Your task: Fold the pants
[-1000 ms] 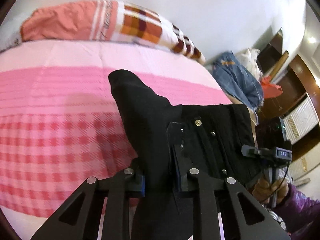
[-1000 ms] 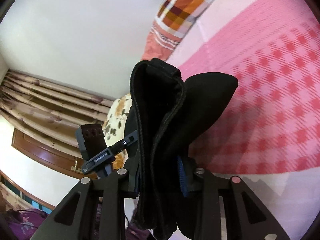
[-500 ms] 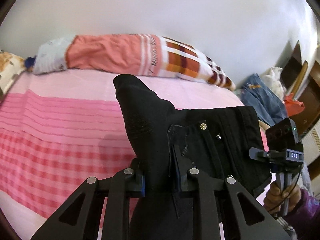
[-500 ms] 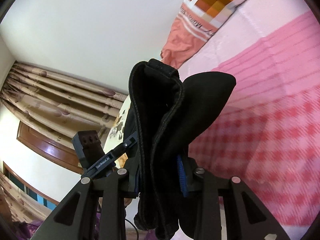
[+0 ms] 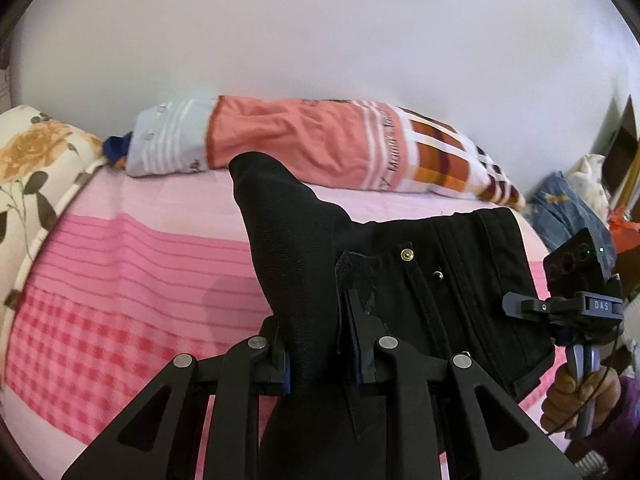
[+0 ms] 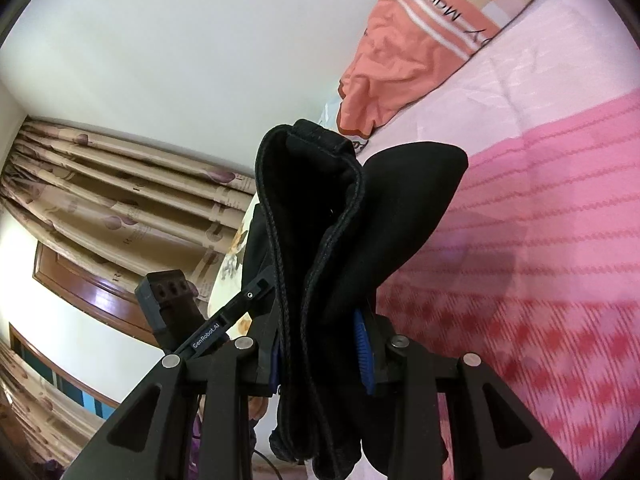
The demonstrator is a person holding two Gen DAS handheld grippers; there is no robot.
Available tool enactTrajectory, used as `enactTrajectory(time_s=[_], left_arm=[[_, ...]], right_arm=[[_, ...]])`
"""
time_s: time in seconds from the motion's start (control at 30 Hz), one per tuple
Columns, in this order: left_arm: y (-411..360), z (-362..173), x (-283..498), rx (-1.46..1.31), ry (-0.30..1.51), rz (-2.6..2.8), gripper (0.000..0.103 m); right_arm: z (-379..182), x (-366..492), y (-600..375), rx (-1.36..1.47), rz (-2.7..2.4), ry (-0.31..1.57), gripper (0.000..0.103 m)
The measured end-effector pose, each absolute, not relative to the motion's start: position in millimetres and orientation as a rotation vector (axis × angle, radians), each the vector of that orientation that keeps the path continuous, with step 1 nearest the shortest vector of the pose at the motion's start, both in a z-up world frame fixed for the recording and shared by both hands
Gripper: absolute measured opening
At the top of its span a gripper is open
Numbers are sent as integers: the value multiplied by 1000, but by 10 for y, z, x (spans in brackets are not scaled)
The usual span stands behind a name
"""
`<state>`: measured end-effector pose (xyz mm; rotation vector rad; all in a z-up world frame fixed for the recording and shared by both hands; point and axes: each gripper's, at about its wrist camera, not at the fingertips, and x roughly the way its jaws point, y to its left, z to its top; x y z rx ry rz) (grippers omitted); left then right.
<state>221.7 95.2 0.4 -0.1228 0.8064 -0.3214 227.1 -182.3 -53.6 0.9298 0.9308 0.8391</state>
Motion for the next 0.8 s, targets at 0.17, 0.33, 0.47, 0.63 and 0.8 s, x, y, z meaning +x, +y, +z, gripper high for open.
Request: enactTrajectory(time_s=[0.17,0.33,0.47,0.63,0.8], left_arm=[[1191,-74,2502,-104,803,-264,21],[1426,-254,2806,-107,817,-208,21],[1522,-500,3008,-94,848,-177,22],[1549,-702,3051,-51,832,-130,35],[1593,-689,3022,-10,804,-20,63]], right_arm=[[-672,2674,-1536,924,842,946,29],[-832,3032,-1336,881,824,967,29],[-1005,3217,-1272,833,762,1002,29],[-1109,3238,-1328,772,654,1022,31],[-682,2907,-1242,525,474,912,49]])
